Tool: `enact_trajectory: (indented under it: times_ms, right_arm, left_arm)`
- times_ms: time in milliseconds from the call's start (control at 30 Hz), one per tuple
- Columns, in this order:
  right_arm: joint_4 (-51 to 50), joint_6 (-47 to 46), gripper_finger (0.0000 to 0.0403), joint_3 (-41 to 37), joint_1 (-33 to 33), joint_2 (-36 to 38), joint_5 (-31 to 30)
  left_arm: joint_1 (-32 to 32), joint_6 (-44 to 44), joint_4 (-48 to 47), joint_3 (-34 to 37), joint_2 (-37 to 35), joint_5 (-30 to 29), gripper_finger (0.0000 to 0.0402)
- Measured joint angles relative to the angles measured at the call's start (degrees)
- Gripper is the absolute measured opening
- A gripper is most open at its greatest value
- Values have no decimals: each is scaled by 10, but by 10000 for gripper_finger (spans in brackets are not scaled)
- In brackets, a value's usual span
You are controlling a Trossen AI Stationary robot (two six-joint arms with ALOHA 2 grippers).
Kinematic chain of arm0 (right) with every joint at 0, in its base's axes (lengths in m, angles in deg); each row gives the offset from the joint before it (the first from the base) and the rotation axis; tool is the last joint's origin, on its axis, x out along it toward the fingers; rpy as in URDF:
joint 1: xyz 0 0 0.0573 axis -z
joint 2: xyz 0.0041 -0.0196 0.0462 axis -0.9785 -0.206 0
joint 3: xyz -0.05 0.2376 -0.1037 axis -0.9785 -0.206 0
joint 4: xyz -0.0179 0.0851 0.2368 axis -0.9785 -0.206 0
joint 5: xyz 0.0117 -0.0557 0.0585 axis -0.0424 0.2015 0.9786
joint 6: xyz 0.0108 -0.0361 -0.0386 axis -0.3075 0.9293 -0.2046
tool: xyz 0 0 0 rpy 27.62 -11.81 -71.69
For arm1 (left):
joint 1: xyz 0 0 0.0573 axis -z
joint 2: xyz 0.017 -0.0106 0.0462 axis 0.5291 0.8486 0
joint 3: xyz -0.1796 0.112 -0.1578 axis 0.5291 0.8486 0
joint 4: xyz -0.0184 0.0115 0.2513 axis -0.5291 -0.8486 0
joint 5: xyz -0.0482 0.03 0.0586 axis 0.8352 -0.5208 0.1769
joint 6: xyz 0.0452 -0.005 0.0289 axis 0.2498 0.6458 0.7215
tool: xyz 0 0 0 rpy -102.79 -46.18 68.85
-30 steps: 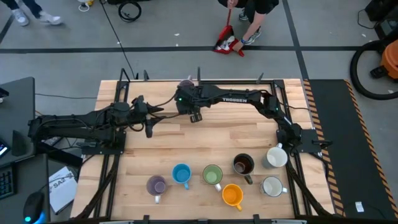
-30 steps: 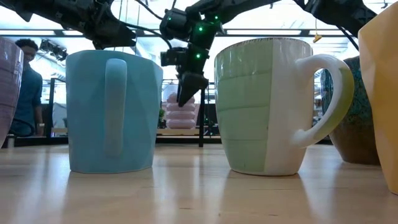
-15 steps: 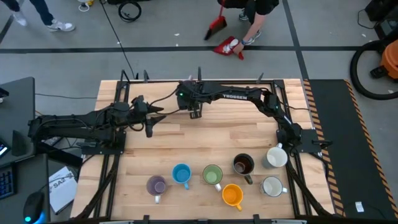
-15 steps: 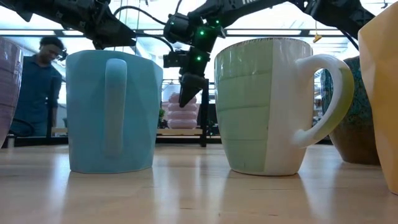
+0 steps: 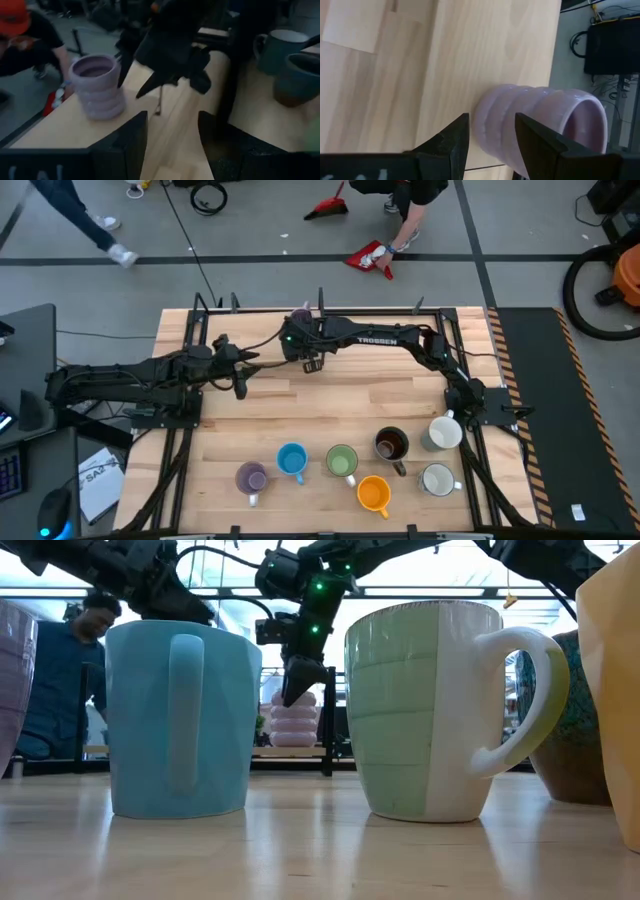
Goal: Place coffee mugs
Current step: Put the violet mug on the shelf
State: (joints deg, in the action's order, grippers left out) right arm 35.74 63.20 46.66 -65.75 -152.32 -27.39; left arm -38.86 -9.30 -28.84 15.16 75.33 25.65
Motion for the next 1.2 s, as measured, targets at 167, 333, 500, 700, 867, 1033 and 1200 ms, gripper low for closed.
enact_trajectory:
  times_ms: [167, 333, 500, 700, 867, 1033, 1200]
  right_arm:
    - [2, 0, 161, 0, 9, 0, 6]
    - [3, 3, 158, 0, 16, 0, 17]
    - [8, 12, 158, 0, 23, 0, 17]
    - [24, 33, 158, 0, 29, 0, 17]
    - [30, 37, 158, 1, 31, 0, 26]
    - [29, 34, 158, 1, 35, 0, 28]
    - [23, 36, 158, 6, 10, 4, 1]
  left_arm:
    - [0, -11, -5, 0, 0, -2, 181]
    - [0, -11, -5, 0, 0, -2, 181]
    - [0, -10, -5, 0, 0, -2, 181]
    - [0, -10, -5, 0, 0, -2, 181]
    - [0, -10, -5, 0, 0, -2, 181]
    - [0, -5, -4, 0, 0, -2, 181]
    - [0, -3, -4, 0, 0, -2, 181]
